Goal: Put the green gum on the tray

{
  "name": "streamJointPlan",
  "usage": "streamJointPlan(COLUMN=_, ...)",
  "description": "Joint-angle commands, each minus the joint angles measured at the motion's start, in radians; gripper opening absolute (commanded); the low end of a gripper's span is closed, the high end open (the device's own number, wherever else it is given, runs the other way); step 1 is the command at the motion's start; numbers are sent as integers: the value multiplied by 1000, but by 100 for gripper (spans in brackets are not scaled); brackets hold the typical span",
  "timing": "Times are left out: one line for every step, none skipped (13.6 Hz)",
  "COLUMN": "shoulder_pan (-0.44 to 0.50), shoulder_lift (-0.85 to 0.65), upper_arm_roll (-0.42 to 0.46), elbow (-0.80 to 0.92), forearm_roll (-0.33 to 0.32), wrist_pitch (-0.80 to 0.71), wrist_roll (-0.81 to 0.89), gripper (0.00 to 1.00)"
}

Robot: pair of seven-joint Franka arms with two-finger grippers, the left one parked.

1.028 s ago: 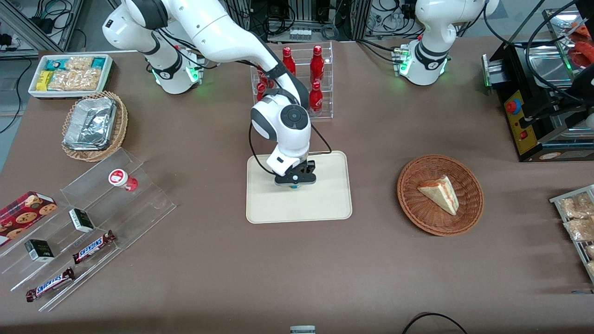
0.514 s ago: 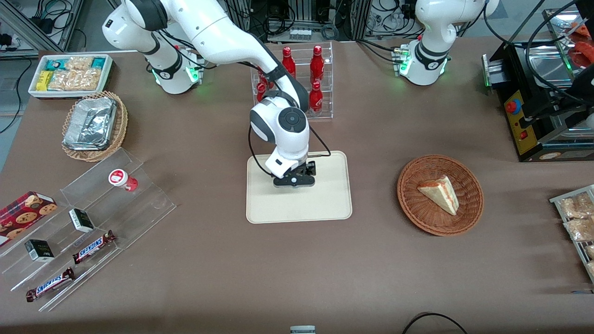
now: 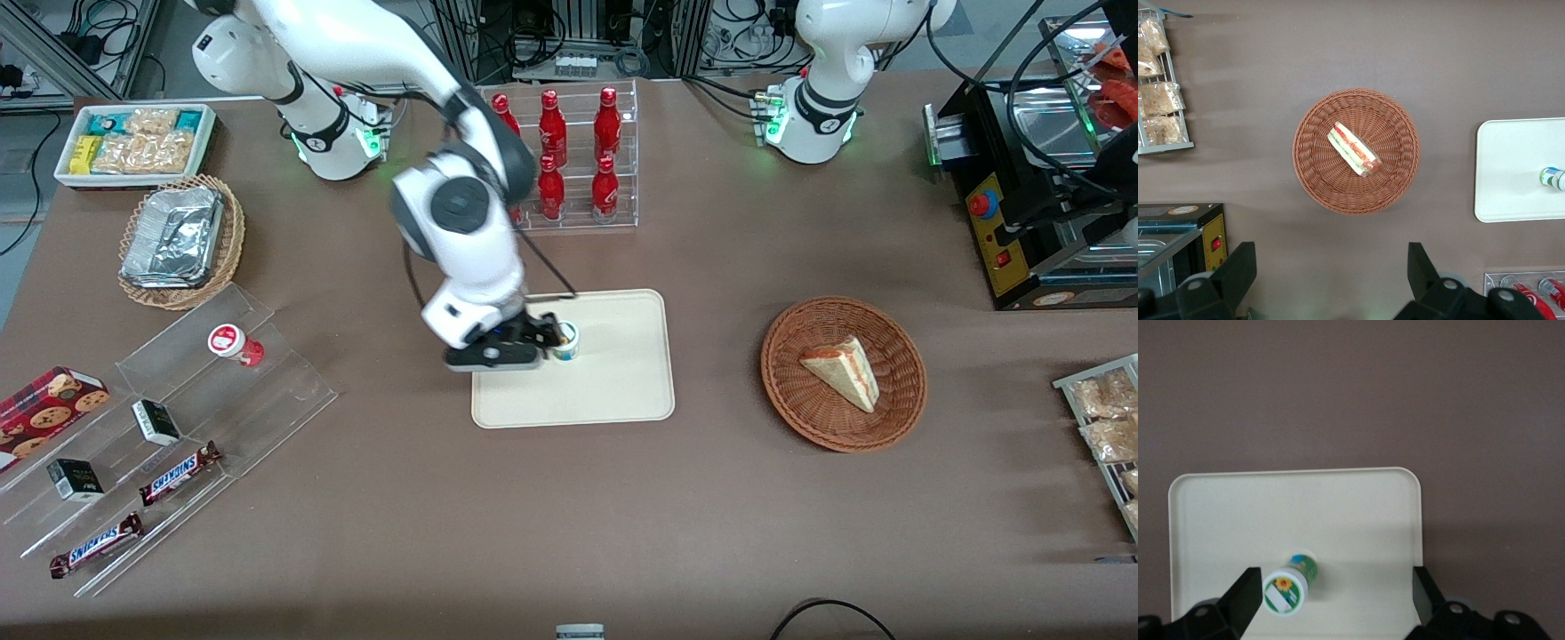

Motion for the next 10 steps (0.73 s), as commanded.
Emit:
streamJointPlan(shoulder_pan=-50, shoulder_lift=-181, upper_arm_roll=5, elbow=-130, forearm_roll=22, wrist_pitch=-102, wrist_roll=-101, gripper=100)
streamJointPlan(shoulder_pan=-60, shoulder_lift=-220, upper_arm_roll=1, elbow=-128, forearm_roll=13, wrist_pitch=-152, wrist_roll=-115, gripper=100)
streamJointPlan(shoulder_pan=-78, shoulder_lift=-262, upper_arm_roll=-17, elbow=-128, forearm_roll=10, wrist_pitch=-198, wrist_roll=-116, gripper=100)
streamJointPlan(shoulder_pan=-101, shoulder_lift=-293, upper_arm_roll=-28, elbow=-128, forearm_roll=10, wrist_pitch=-247, wrist_roll=-132, gripper=100)
streamJointPlan(shoulder_pan=-126, shoulder_lift=-327, upper_arm_roll=-31, elbow=-128, forearm_roll=10, wrist_pitch=-291, wrist_roll=-183, gripper=100)
streamJointPlan(shoulder_pan=-168, shoulder_lift=-355, upper_arm_roll=-31, elbow=-128, forearm_roll=10, wrist_pitch=-342, wrist_roll=-245, gripper=100)
streamJointPlan(shoulder_pan=-204, shoulder_lift=-379, upper_arm_roll=-31, elbow=-128, forearm_roll=10, wrist_pitch=-382, wrist_roll=-288, gripper=100)
streamJointPlan(shoulder_pan=-245, shoulder_lift=-401, upper_arm_roll=-31, elbow=-128, forearm_roll=10, wrist_pitch=-419, wrist_roll=-335, gripper=100)
streamJointPlan(shoulder_pan=-283, shoulder_lift=-416, upper_arm_roll=-31, elbow=-130, forearm_roll=10, wrist_pitch=-446, wrist_roll=-374, gripper=100)
streamJointPlan(shoulder_pan=-329, shoulder_lift=-436, upper_arm_roll=-31, elbow=-130, forearm_roll=9, wrist_pitch=-471, wrist_roll=-401, gripper=100)
